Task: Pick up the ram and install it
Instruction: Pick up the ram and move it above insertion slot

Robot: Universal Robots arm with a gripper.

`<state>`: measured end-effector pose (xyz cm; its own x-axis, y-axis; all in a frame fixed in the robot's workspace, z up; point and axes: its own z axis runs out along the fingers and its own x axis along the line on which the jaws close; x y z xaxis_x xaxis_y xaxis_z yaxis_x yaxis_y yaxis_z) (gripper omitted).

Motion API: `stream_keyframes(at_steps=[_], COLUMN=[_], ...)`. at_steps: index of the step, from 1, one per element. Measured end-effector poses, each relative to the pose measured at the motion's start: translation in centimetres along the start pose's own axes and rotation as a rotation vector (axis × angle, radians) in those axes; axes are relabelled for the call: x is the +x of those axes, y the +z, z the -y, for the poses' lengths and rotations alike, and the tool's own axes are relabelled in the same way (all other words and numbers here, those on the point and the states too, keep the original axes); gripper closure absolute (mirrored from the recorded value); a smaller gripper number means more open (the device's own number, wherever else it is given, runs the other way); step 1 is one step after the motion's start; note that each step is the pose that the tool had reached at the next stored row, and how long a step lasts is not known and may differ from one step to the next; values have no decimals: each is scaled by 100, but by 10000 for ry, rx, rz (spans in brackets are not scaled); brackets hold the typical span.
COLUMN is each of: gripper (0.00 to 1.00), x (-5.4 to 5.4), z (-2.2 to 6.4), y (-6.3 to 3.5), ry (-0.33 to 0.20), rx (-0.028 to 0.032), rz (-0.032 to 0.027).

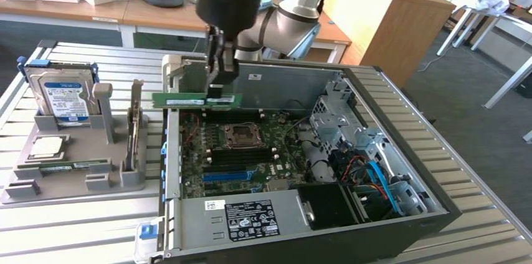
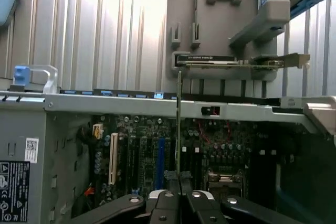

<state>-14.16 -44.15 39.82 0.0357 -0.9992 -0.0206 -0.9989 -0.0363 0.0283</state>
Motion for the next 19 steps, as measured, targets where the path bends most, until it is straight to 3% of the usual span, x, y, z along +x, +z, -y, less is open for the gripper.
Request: stream_keyframes(at_steps=[19], gripper=[89], x=[24], z=[652], y=[-18], ry=[0], rx=[-1], rz=[0])
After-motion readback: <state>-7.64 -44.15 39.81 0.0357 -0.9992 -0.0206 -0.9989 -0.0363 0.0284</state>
